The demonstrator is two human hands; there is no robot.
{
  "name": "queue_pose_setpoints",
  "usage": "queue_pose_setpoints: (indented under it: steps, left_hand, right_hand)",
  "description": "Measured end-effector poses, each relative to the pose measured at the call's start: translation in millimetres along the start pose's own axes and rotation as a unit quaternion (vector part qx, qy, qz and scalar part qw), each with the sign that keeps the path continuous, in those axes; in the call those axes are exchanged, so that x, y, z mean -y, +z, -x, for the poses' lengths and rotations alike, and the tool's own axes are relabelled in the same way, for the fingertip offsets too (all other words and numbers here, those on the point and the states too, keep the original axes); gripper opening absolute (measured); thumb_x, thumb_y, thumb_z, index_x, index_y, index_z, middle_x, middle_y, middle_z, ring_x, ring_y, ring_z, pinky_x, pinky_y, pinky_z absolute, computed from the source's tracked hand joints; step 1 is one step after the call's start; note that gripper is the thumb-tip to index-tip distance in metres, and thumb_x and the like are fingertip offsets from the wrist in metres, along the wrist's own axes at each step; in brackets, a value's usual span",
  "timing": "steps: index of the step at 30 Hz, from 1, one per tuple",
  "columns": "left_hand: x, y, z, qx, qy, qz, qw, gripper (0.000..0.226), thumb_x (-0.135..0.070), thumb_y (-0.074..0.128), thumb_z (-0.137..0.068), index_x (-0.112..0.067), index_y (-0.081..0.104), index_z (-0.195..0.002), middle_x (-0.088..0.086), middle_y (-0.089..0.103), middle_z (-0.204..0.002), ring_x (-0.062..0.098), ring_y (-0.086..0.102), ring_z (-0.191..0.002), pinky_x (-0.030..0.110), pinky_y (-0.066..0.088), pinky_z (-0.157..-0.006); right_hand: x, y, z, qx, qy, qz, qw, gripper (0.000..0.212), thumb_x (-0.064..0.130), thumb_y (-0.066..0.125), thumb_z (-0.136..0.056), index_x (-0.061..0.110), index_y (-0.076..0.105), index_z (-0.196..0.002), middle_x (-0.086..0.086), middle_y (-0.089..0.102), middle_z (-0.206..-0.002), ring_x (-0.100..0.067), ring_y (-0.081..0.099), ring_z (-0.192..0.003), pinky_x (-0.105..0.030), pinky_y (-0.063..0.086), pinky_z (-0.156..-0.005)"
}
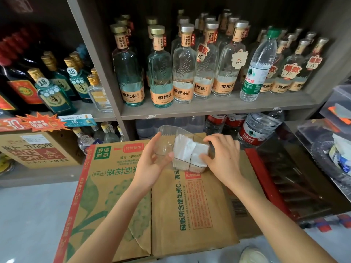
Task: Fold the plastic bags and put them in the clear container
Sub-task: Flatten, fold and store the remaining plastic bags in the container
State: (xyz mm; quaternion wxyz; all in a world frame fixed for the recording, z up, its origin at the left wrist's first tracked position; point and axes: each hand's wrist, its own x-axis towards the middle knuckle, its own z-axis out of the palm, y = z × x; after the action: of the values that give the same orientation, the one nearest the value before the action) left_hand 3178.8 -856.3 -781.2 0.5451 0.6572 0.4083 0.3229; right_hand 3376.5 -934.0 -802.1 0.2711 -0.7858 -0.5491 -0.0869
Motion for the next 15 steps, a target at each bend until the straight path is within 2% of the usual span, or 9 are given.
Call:
queue_pose_setpoints:
  steps: [5, 6, 9, 12, 15]
  left_hand:
    - [-0.3, -0.8, 1.7, 0.006, 0.0, -0.006, 1.0, 0.068, -0.025, 0.069, -0.086, -0.039, 0.034, -0.143, -0.018, 0.038, -0.145, 0.004, 0.036, -0.132, 0.037, 0.033, -0.113]
    - [0.0, -1.1, 2.3, 0.008, 0.002, -0.008, 1.0, 0.068, -0.024, 0.069, -0.087, -0.039, 0.034, -0.143, -0.018, 0.038, -0.145, 0.005, 0.036, -0.133, 0.038, 0.033, -0.113]
    - [-0.7, -1.6, 4.3, 0.008, 0.004, -0.014, 1.0, 0.066, -0.023, 0.07, -0.086, -0.041, 0.035, -0.14, -0.019, 0.04, -0.141, 0.004, 0.038, -0.129, 0.037, 0.034, -0.113]
    - [-0.8, -2.8, 5.9, 0.005, 0.001, -0.004, 1.0, 0.068, -0.028, 0.072, -0.082, -0.042, 0.038, -0.138, -0.021, 0.042, -0.14, 0.004, 0.039, -0.129, 0.039, 0.036, -0.112]
    - [-0.8, -5.3, 7.7, 0.008, 0.001, 0.002, 1.0, 0.074, -0.038, 0.072, -0.072, -0.041, 0.039, -0.139, -0.02, 0.043, -0.141, 0.001, 0.04, -0.129, 0.042, 0.036, -0.112]
  right_hand:
    - [-7.0, 2.4, 2.0, -0.012, 0.014, 0.0, 1.0, 0.023, 0.035, 0.082, -0.066, 0.025, 0.071, -0.084, -0.002, 0.06, -0.113, -0.026, 0.052, -0.104, -0.033, 0.025, -0.082]
    - [-7.8, 2.3, 2.8, 0.001, 0.026, 0.001, 1.0, 0.023, 0.043, 0.076, -0.069, 0.026, 0.073, -0.085, -0.003, 0.06, -0.116, -0.027, 0.052, -0.106, -0.035, 0.026, -0.084]
    - [-6.7, -2.7, 2.8, 0.069, 0.059, 0.008, 0.996, 0.046, 0.067, 0.053, -0.072, 0.033, 0.074, -0.096, 0.001, 0.054, -0.131, -0.025, 0.045, -0.12, -0.033, 0.02, -0.089]
    - [-6.0, -9.2, -0.7, 0.146, 0.057, 0.034, 0.987, 0.044, 0.064, 0.065, -0.073, 0.04, 0.067, -0.11, 0.004, 0.037, -0.148, -0.021, 0.028, -0.134, -0.033, 0.015, -0.097]
    - [-0.7, -12.9, -5.1, 0.184, 0.068, 0.054, 0.979, 0.046, 0.062, 0.07, -0.071, 0.045, 0.063, -0.113, 0.003, 0.027, -0.154, -0.022, 0.022, -0.138, -0.036, 0.016, -0.103]
